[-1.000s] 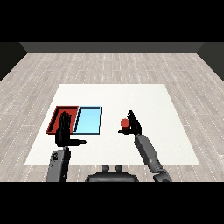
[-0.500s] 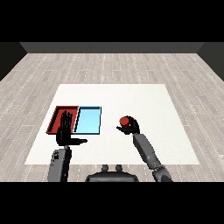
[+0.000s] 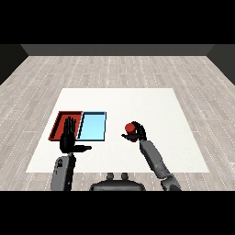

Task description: Pick the red can and put it in the red box

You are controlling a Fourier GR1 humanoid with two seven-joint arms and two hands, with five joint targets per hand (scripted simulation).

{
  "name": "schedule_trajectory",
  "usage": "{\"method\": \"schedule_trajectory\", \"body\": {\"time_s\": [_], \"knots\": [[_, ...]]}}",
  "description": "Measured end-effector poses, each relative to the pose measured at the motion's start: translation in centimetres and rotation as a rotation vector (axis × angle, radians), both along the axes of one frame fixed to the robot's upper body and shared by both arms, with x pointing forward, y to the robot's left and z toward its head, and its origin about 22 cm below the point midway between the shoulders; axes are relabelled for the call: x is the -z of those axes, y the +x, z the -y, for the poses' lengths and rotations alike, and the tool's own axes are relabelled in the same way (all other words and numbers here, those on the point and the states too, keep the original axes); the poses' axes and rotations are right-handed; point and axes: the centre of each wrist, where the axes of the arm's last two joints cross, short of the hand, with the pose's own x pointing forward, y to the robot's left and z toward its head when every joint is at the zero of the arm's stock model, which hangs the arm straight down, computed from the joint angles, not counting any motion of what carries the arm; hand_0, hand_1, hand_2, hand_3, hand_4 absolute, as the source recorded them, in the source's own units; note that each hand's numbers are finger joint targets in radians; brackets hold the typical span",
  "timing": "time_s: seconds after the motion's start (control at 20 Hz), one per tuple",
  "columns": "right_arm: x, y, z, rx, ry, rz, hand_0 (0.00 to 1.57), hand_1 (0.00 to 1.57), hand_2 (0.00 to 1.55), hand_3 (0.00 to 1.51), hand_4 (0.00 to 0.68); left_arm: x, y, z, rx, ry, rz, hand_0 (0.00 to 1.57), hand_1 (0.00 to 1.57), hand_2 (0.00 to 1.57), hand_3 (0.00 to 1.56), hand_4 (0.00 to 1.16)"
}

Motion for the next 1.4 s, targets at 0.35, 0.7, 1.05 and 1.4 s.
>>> {"method": "schedule_trajectory", "body": {"time_s": [0.35, 0.7, 1.05, 1.4], "knots": [[-1.7, 0.3, 0.7, 0.018, 0.003, 0.076, 1.54, 1.54, 1.47, 1.38, 0.586, -0.1, 0.4, -0.1, 0.002, -0.001, -0.003, 0.0, 0.0, 0.0, 0.0, 0.0], [-5.2, 0.2, 1.1, 0.024, 0.029, 0.19, 1.52, 1.52, 1.46, 1.38, 0.608, 0.7, 0.0, 0.2, 0.021, 0.01, -0.008, 0.0, 0.0, 0.0, 0.0, 0.0], [-9.2, -1.5, 2.9, 0.023, 0.065, 0.319, 1.48, 1.48, 1.44, 1.4, 0.631, -1.0, 0.3, 2.2, 0.073, 0.034, -0.004, 0.0, 0.0, 0.0, 0.0, 0.0], [-12.1, -4.5, 4.1, 0.023, 0.095, 0.434, 1.44, 1.44, 1.41, 1.38, 0.622, -2.2, 0.5, 4.3, 0.138, 0.042, -0.031, 0.0, 0.0, 0.0, 0.0, 0.0]]}}
